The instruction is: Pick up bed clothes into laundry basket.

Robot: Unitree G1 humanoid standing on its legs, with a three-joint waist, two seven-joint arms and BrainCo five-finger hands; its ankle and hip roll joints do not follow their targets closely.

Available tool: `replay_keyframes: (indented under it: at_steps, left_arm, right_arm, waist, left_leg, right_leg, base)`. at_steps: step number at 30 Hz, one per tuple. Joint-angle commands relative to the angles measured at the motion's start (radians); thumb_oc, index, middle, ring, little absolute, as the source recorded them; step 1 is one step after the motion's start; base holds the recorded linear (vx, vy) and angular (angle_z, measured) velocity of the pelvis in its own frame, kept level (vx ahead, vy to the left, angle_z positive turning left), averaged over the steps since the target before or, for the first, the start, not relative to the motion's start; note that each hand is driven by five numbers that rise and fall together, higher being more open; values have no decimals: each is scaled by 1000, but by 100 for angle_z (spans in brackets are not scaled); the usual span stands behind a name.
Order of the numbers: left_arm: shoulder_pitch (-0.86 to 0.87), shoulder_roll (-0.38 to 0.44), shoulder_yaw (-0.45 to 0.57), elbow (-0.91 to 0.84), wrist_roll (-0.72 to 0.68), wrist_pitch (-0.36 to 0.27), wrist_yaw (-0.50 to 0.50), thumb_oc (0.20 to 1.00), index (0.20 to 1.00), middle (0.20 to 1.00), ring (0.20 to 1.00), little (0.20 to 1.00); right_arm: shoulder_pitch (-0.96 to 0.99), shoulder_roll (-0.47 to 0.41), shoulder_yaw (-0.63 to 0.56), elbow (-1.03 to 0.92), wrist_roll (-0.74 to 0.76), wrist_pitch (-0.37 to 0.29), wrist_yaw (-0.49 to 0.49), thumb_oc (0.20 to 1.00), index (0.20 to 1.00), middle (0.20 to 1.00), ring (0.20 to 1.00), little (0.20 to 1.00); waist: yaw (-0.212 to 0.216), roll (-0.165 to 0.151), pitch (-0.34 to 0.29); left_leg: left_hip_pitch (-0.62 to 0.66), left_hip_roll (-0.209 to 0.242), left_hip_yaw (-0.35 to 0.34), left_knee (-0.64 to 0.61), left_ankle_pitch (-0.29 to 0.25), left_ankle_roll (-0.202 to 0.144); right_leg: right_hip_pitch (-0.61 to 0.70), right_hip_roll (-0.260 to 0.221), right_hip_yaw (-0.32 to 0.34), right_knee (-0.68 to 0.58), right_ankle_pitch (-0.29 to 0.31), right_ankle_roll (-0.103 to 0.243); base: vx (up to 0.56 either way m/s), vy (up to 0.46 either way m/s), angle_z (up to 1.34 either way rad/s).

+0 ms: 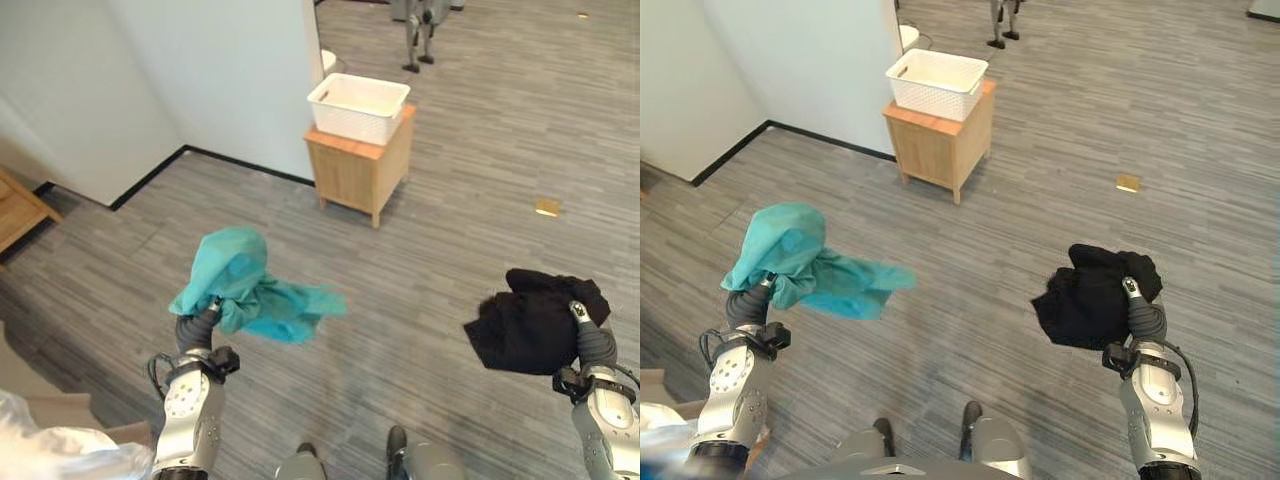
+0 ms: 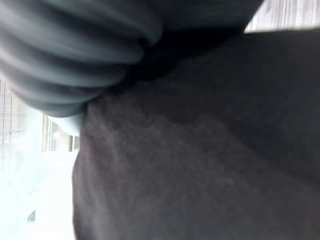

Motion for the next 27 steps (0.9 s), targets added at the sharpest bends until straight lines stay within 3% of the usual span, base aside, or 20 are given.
replay_keyframes:
  at_steps: [1,3,4,9,13,14,21,27]
  left_arm:
    - [-35,53,33,-48,10,-83,2,200,200,200,200,200]
    - [-59,54,13,-36,12,-87,13,200,200,200,200,200]
    - [-54,53,17,-36,5,-87,7,200,200,200,200,200]
    - [-33,64,28,-63,11,-88,7,200,200,200,200,200]
    - [-24,93,60,-61,28,-93,28,200,200,200,200,200]
    - [-22,96,68,-62,34,-95,33,200,200,200,200,200]
    - [-20,72,62,-51,32,-89,56,200,200,200,200,200]
    - [-3,60,63,-58,35,-77,44,200,200,200,200,200]
  right_arm:
    - [-36,-35,-27,-53,6,-71,-7,200,200,200,200,200]
    - [-44,-38,-19,-58,13,-76,-10,200,200,200,200,200]
    - [-48,-39,-14,-64,18,-71,-1,200,200,200,200,200]
    - [-93,16,25,-67,34,-75,14,200,200,200,200,200]
    - [-100,36,83,-62,24,-54,38,200,200,200,200,200]
    - [-87,36,82,-70,17,-46,50,200,200,200,200,200]
    - [-64,38,70,-78,12,-40,44,200,200,200,200,200]
    - [-41,41,54,-87,11,-37,42,200,200,200,200,200]
  waist:
    - [9,-6,-21]
    - [18,5,-16]
    - [19,7,-19]
    - [40,0,-33]
    - [61,-14,-26]
    - [57,-18,-28]
    - [53,-23,-53]
    - [40,-23,-66]
  left_leg:
    - [-29,-5,-42,-79,84,-25]
    - [-62,-21,-96,-84,91,-33]
    - [-55,-31,-118,-71,61,-26]
    - [-6,-76,-53,-84,9,26]
    - [12,-95,2,-109,4,46]
    - [16,-110,2,-124,8,53]
    - [50,-137,11,-196,22,61]
    - [75,-124,8,-197,18,55]
  right_leg:
    - [96,-102,68,-142,30,133]
    - [118,-118,82,-147,18,148]
    - [119,-123,98,-143,13,152]
    - [90,-169,136,-86,51,194]
    - [42,-194,121,-64,106,221]
    - [39,-201,148,-79,134,230]
    - [54,-212,136,-111,111,235]
    - [75,-201,132,-122,85,230]
  base:
    - [216,216,-2]
    - [201,212,2]
    - [207,203,-1]
    - [155,253,-41]
    - [14,154,-58]
    - [49,101,-37]
    - [33,33,0]
    - [14,-43,1]
